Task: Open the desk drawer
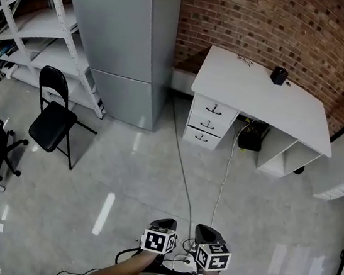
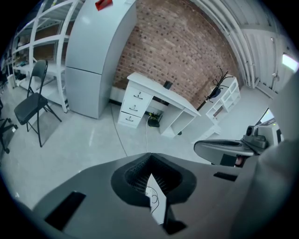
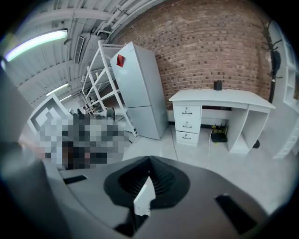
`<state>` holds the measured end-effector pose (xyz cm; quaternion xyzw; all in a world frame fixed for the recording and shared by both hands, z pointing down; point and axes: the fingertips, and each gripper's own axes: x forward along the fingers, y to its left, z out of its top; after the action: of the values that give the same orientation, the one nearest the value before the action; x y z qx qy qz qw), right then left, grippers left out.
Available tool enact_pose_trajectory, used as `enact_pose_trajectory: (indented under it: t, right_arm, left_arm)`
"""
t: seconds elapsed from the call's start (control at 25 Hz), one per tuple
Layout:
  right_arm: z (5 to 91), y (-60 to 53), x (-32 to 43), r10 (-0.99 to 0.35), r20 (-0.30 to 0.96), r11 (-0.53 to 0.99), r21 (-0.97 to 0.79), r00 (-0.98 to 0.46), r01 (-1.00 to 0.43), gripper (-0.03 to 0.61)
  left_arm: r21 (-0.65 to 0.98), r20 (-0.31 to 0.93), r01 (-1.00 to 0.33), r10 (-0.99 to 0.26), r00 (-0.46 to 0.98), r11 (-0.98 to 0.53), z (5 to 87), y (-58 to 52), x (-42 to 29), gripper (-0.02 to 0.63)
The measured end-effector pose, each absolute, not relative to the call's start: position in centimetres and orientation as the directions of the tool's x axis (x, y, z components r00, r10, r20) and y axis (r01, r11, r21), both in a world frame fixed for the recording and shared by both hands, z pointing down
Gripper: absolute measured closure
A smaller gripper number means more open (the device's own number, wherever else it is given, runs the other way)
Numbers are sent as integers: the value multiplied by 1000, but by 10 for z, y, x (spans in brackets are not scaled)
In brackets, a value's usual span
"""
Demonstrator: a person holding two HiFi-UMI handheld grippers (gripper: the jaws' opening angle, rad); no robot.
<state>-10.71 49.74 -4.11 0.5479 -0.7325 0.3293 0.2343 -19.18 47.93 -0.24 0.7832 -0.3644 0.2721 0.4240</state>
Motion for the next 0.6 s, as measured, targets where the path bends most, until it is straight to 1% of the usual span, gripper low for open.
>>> enact_pose_trajectory:
  t: [0.2,0.32,0.6]
  right_arm:
    - [-43,446,-109,-659,701,152,-230,-272,-961,563]
    - [-41,433,-105,-664,701,134,-232,-261,-964,563]
    - [-52,400,-89,-697,682,97,-217,-222,-971,563]
  left_arm:
    - [470,738,-792,-318,595,-390,-2,429,-194,606]
    - [467,748,-788,-296,594,-401,4,415,-194,606]
    - [472,733,-765,-288,616,-438,0,388,-183,606]
